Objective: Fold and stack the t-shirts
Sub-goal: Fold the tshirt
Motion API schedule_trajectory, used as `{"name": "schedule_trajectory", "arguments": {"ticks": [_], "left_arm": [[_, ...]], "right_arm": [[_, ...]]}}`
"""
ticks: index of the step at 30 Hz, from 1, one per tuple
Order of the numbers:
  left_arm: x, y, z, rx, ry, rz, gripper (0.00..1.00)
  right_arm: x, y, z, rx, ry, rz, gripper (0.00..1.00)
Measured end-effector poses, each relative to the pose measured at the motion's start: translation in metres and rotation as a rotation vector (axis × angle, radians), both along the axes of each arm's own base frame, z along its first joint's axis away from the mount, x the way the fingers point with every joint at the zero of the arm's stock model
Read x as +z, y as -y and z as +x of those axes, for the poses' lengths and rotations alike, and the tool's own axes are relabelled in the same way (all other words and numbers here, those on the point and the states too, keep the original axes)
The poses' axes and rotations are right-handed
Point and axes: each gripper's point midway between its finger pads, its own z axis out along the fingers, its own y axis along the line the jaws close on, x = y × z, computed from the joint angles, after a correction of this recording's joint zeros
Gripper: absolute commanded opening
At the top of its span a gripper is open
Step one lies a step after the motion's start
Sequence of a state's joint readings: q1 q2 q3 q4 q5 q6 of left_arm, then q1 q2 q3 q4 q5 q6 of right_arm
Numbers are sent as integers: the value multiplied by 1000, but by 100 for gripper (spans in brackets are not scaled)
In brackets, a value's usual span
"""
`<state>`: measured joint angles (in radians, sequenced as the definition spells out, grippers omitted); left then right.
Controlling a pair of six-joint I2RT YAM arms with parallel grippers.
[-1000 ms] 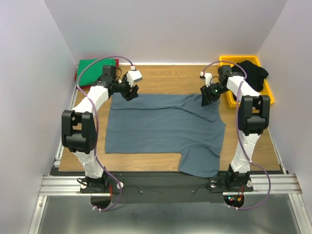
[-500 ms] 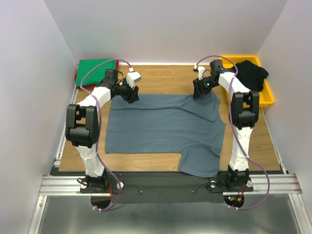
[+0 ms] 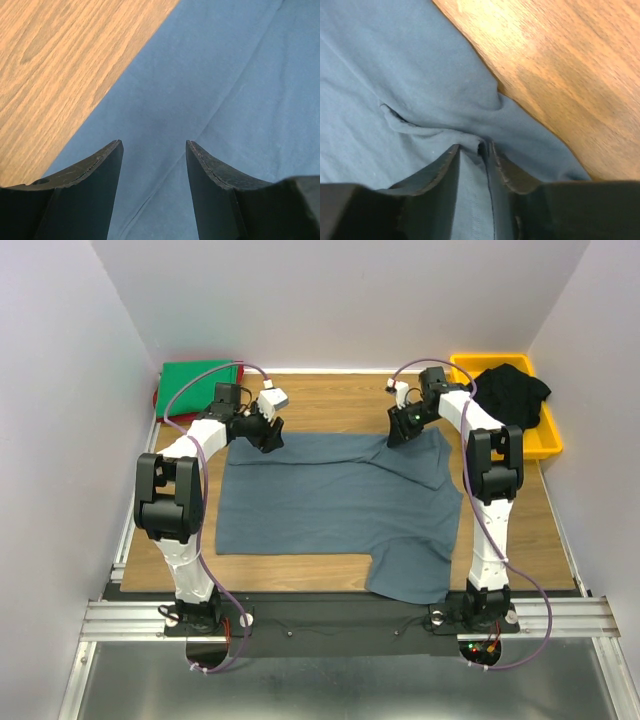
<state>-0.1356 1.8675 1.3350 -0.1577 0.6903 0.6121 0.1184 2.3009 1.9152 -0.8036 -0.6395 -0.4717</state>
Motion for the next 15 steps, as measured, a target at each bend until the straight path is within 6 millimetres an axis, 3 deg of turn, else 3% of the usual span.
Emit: {"name": "schedule_trajectory", "arguments": {"ticks": [3,4,9,15], "left_arm": [[-1,-1,1,3,-1,4,64],[-2,-3,1,6,-1,6,64],[-3,-7,2,12,0,13,64],[-3,-8,3,15,1,14,63]], "right_arm": [[0,-2,-2,6,-2,14,10],[0,-3,-5,10,-6,17,1],[4,-4,-32,28,-50,39,1],[41,-14,-63,76,-20,73,1]]}}
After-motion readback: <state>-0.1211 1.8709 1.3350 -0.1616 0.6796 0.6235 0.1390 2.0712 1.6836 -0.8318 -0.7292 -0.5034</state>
